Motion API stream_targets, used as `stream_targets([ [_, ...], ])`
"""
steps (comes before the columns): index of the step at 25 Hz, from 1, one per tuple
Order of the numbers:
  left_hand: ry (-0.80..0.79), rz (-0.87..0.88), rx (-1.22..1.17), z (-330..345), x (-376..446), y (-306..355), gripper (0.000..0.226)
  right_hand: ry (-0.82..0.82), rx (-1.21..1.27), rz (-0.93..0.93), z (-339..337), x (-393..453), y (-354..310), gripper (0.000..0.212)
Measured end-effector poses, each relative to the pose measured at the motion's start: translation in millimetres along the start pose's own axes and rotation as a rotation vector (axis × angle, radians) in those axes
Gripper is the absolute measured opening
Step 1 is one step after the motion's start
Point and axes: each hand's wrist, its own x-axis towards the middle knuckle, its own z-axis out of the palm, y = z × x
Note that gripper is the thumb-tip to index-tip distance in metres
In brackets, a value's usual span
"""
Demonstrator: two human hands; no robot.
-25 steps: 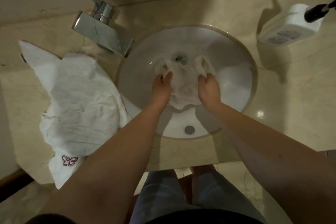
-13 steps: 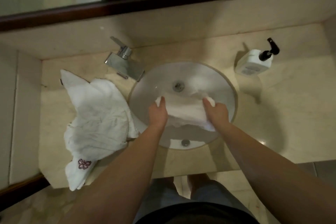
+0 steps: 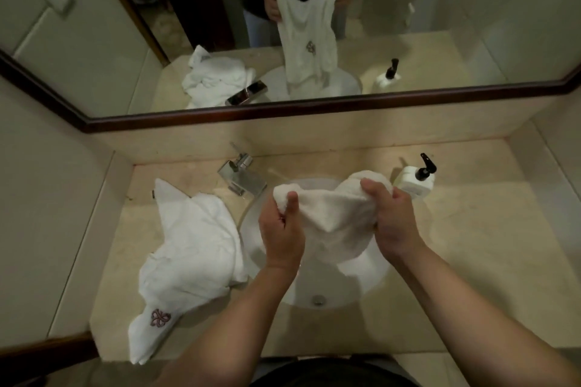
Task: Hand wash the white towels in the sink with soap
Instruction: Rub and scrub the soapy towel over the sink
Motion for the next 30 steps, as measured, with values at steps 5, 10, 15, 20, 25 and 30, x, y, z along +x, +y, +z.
stream_targets([
  [5, 0.06, -0.189, -0.203, 29.0, 3.9, 61.2, 0.021, -0.106, 0.125, 0.0, 28.4, -18.4, -40.0, 0.027],
  [10, -0.046, -0.194, -0.284, 45.5, 0.6, 85.5, 0.033, 0.17, 0.152, -0.024, 54.1, -16.6, -45.5, 0.031],
  [15, -0.006, -0.282, -0.208, 43.2, 13.2, 93.4, 0.032, 0.057, 0.035, -0.139, 54.9, -39.2, -28.4, 0.03],
  [20, -0.154, -0.347, -0.256, 41.3, 5.0, 95.0, 0.028, 0.106, -0.068, -0.281, 60.1, -33.3, -37.9, 0.031],
  [25, -0.04, -0.288, -0.18, 43.1, 13.4, 97.7, 0.047, 0.101, -0.003, -0.134, 64.7, -26.1, -26.4, 0.03],
  [30, -0.017, -0.381, -0.182, 45.9, 5.9, 86.7, 0.04, 0.062, -0.054, -0.099, 61.2, -26.1, -14.9, 0.031],
])
